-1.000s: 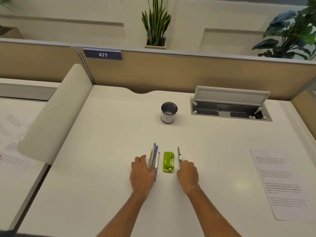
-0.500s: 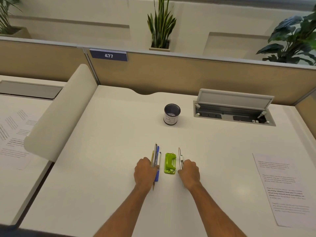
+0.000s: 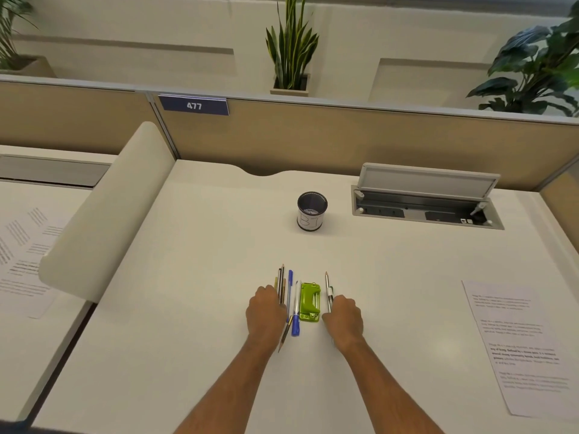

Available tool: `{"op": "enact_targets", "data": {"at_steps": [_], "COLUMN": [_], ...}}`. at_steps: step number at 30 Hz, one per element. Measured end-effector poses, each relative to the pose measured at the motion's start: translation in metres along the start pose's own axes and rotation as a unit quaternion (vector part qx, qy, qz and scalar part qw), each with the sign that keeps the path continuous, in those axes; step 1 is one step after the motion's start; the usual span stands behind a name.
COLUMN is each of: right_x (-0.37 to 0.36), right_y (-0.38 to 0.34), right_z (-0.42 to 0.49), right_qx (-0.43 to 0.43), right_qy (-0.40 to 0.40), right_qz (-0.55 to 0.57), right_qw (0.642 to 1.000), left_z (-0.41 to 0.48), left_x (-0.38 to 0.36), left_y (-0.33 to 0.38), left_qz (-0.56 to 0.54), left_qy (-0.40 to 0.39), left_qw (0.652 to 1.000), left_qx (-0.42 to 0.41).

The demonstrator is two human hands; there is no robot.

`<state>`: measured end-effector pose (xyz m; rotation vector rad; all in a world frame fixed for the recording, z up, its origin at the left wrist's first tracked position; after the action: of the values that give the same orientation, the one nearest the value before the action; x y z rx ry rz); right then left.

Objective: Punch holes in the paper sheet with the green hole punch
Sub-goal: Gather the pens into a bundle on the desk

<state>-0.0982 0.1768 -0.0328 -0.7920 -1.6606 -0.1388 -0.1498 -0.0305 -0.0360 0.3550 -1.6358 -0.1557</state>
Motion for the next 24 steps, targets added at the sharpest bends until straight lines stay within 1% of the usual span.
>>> {"op": "enact_targets", "data": {"at_steps": [5, 11, 16, 20, 24], "right_x": [-0.002, -0.004, -0.007, -0.009, -0.010], "right_y": [0.005, 0.018, 0.028, 0.032, 0.031], "right_z": [0.001, 0.002, 0.004, 0.004, 0.003], "right_qx": [-0.023, -0.064, -0.078, -0.079, -0.077], "right_qy": [-0.003, -0.004, -0.022, -0.030, -0.037], "right_qz": [0.036, 0.109, 0.116, 0.120, 0.131], "right_qw": [0.999, 0.992, 0.990, 0.989, 0.988], "left_z": [0.002, 0.002, 0.003, 0.003, 0.003], "left_x": [-0.002, -0.001, -0.004, -0.004, -0.004], "left_y": [0.006, 0.004, 0.003, 0.005, 0.008], "left_qz": [0.020, 0.032, 0.046, 0.047, 0.053], "left_qy": [0.016, 0.051, 0.060, 0.066, 0.066], "left_qw": [1.000, 0.998, 0.996, 0.995, 0.992], "left_qx": [-0.013, -0.014, -0.047, -0.060, -0.091]}}
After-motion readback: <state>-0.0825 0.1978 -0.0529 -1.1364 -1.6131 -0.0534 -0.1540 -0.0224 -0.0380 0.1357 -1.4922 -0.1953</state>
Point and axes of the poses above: each hand's wrist, its own z-axis towards the middle knuckle, its own x-axis out of the back of the hand, y = z × x, the point moved 8 cm from there along z, towards the middle knuckle, and after that the axes turned 13 degrees about y, right-handed, at the moved point
